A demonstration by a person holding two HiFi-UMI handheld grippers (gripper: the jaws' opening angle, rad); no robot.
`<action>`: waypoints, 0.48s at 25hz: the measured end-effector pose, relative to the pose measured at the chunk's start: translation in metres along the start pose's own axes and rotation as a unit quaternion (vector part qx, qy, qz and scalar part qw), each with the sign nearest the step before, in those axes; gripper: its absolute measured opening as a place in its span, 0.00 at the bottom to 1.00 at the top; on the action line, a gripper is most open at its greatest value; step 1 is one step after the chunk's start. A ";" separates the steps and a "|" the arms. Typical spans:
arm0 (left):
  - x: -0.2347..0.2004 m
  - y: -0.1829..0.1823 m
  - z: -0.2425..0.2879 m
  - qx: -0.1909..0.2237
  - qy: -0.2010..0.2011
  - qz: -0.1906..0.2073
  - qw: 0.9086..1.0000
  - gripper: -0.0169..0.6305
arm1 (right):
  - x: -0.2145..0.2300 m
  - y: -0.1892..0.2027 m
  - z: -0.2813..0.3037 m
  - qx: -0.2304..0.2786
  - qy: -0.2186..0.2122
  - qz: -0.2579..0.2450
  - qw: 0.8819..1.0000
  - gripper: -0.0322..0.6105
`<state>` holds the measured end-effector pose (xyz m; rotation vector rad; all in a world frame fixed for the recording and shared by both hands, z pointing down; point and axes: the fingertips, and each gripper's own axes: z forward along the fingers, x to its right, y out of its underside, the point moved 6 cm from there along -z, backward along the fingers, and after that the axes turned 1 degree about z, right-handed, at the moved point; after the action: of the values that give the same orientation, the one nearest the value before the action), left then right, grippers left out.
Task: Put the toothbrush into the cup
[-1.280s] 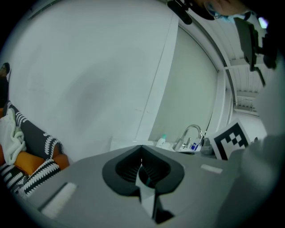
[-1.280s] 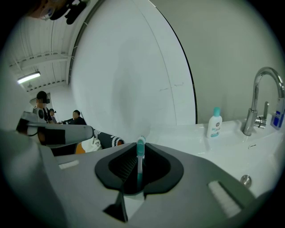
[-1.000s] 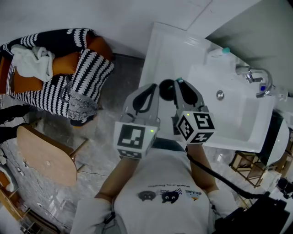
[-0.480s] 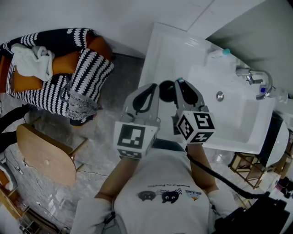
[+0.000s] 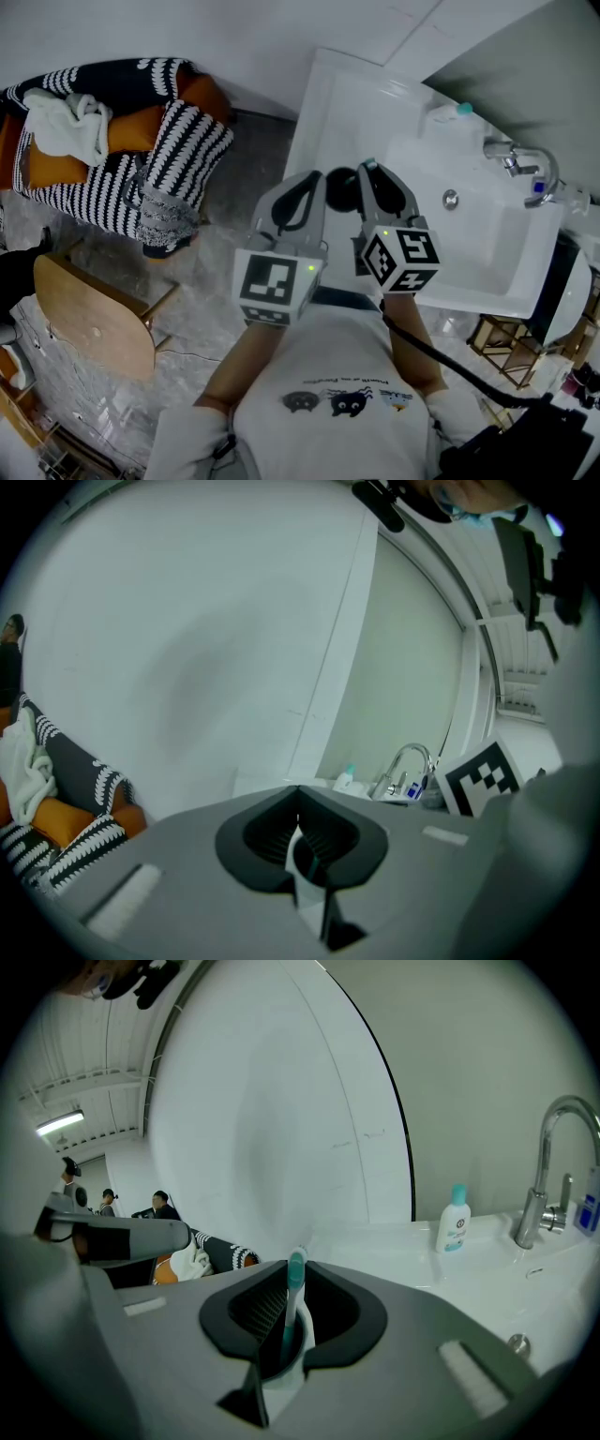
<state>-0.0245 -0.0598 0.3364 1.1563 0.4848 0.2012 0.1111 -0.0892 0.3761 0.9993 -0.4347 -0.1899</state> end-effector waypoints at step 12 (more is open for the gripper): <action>0.004 0.001 0.009 -0.001 0.003 0.002 1.000 0.03 | 0.007 0.001 0.003 -0.005 -0.010 -0.004 1.000 0.15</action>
<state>-0.0171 -0.0650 0.3393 1.1542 0.4880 0.2099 0.1160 -0.0935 0.3804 0.9897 -0.4477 -0.2084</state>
